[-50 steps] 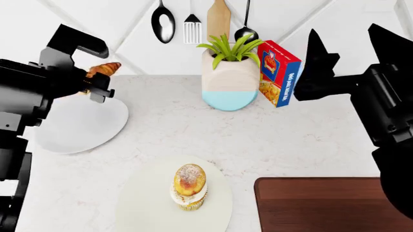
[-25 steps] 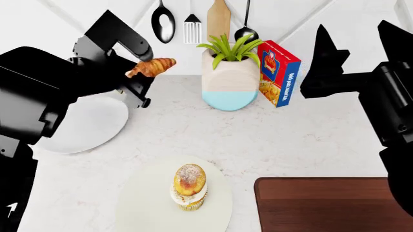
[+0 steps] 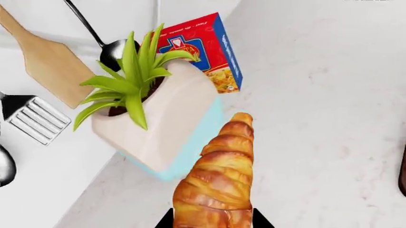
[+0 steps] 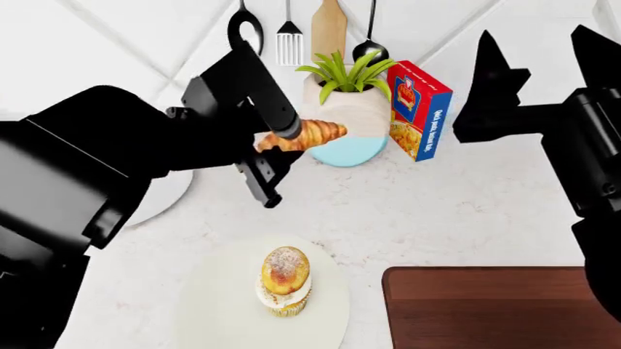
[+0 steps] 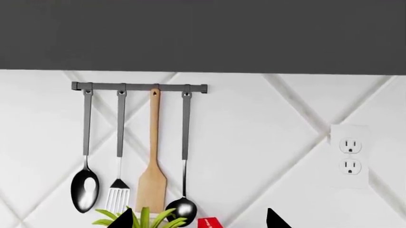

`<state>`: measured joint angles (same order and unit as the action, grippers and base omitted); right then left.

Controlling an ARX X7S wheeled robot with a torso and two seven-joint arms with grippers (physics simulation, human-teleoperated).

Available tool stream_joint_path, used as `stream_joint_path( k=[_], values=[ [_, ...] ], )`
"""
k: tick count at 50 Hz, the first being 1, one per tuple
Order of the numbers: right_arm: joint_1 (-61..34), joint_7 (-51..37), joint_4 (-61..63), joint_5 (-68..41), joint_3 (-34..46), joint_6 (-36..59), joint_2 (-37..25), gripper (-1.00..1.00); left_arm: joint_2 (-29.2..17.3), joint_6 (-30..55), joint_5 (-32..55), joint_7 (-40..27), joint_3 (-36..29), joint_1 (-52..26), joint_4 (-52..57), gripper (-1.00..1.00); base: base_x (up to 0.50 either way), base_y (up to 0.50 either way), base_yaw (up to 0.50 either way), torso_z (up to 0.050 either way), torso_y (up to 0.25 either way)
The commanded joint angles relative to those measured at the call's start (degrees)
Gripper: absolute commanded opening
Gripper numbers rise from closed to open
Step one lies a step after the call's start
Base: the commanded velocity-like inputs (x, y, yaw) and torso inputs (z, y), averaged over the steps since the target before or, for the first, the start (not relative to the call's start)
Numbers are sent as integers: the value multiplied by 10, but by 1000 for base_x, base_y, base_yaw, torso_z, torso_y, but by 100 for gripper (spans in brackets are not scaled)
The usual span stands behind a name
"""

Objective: From the different types of pastries on the counter, select a croissant and place it on the cutting board. Then retrieve a jar of jam from the cabinet and place it alongside the croissant on the cutting board.

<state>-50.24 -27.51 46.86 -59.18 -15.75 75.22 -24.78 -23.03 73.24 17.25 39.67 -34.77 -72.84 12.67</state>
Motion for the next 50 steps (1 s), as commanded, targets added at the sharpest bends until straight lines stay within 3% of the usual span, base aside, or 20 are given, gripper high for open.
stream_joint_path(
  k=[1,23,50],
  values=[
    [-3,-5,-3,-6,2,-5,-1,100,20,9,25,10,-9,8,44,-100,0,0,0,0,0],
    [16,-1,-7,5,13,-33,-4,100,104,-24,83,14,37,71,60,-100,0,0,0,0,0],
    [24,-6,-10,0,18,-48,-9,100,138,-51,108,15,-10,127,76,-100,0,0,0,0,0]
  ],
)
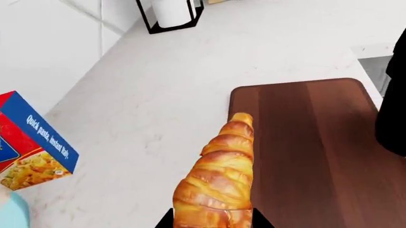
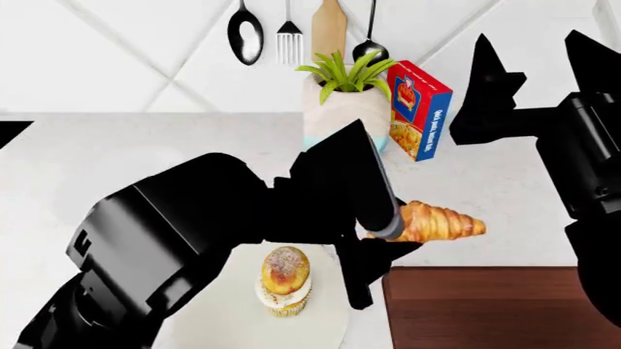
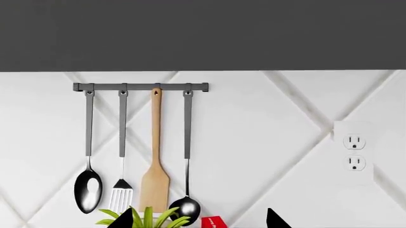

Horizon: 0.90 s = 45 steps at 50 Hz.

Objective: From the different types of pastries on the counter, select a croissant and place it on the cutting board. Then retrieve a jar of jam from the cabinet and place it alongside the croissant on the cutting board.

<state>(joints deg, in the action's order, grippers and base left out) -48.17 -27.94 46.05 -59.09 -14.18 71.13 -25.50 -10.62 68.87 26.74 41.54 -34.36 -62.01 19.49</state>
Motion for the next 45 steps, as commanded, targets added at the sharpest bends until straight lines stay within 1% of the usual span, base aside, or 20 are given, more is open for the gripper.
stream_joint_path(
  k=[1,11,19,34,45],
  values=[
    [3,-2,-1,-2,2,-6,-2,100,15,-9,14,-3,-16,20,8,-100,0,0,0,0,0],
    [0,-11,-1,-10,2,-5,-2,100,31,-20,22,-4,-39,36,12,-100,0,0,0,0,0],
    [11,-2,-4,1,8,-21,-5,100,41,-30,24,-5,-62,45,8,-100,0,0,0,0,0],
    [16,-2,-7,3,14,-31,-7,100,47,-48,14,-7,-114,60,-21,-100,0,0,0,0,0],
    [15,-8,-7,-5,12,-31,-9,100,49,-52,16,-12,-130,64,-21,-100,0,0,0,0,0]
  ],
)
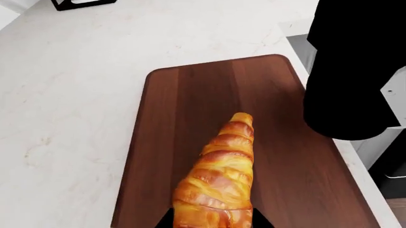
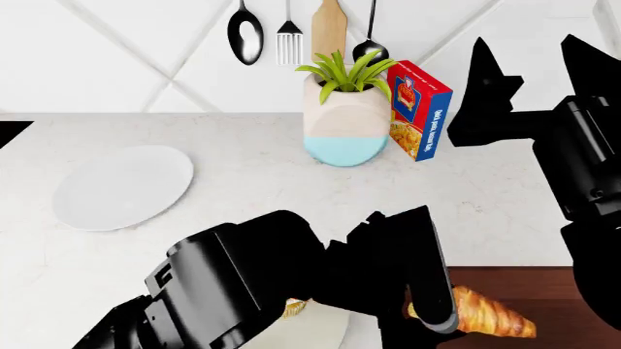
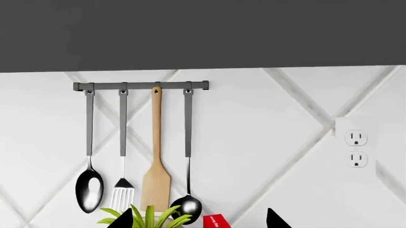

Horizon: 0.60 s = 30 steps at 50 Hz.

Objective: From the different types of pastries on the counter, select a croissant and place it on the cutting board. Then retrieve a jar of jam from the cabinet and place it alongside the croissant on the cutting board.

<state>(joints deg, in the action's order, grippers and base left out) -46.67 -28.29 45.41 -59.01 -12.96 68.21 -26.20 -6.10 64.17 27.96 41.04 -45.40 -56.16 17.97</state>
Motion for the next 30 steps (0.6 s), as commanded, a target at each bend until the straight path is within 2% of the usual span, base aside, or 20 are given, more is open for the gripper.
stream_joint_path(
  k=[1,8,9,22,30],
  values=[
    [0,-6,0,-7,0,-1,-2,100,4,-5,4,-7,-21,6,-6,-100,0,0,0,0,0],
    [4,-4,-1,-4,3,-8,-3,100,4,-8,3,-10,-36,9,-9,-100,0,0,0,0,0],
    [6,-2,-2,-1,4,-10,-3,100,4,-8,3,-10,-38,9,-9,100,0,0,0,0,0],
    [6,-7,-3,-6,4,-13,-6,100,-1,-11,8,-17,-37,7,-7,100,0,0,0,0,0],
    [-2,-15,-3,-18,0,-8,-10,100,-15,2,22,-20,-3,-12,6,100,0,0,0,0,0]
  ],
)
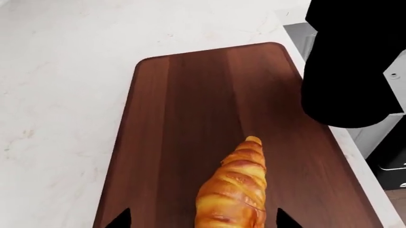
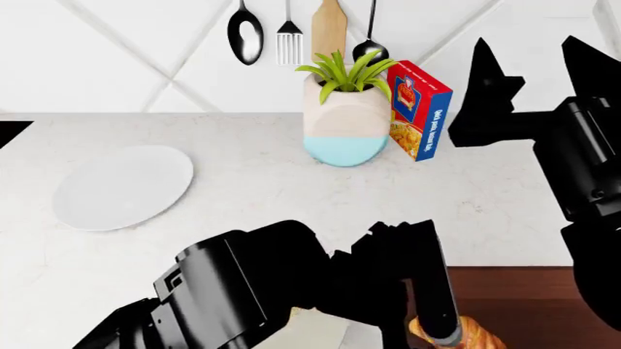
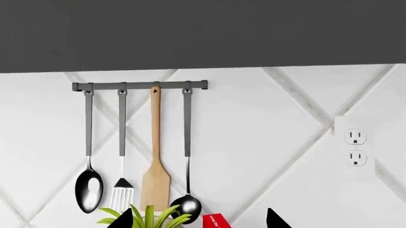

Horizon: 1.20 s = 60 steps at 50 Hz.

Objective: From the different types of pastries on the counter, select a croissant and place it on the cutting board. Then retrieve a jar of jam from the cabinet and place it alongside the croissant on the cutting board.

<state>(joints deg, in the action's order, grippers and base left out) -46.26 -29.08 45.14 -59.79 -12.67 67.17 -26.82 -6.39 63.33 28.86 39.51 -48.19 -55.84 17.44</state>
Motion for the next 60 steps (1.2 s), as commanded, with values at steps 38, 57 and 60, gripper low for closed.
stream_joint_path(
  k=[38,57,60],
  values=[
    [-145,-129,-14,-109,11,83,-15,100,-104,119,60,-107,334,-118,29,100,0,0,0,0,0],
    [-177,-178,-42,-123,26,107,-20,100,-171,98,-35,-201,359,-144,-26,100,0,0,0,0,0],
    [-183,-176,-47,-114,36,105,-21,100,-180,84,-56,-218,358,-146,-43,100,0,0,0,0,0]
  ],
)
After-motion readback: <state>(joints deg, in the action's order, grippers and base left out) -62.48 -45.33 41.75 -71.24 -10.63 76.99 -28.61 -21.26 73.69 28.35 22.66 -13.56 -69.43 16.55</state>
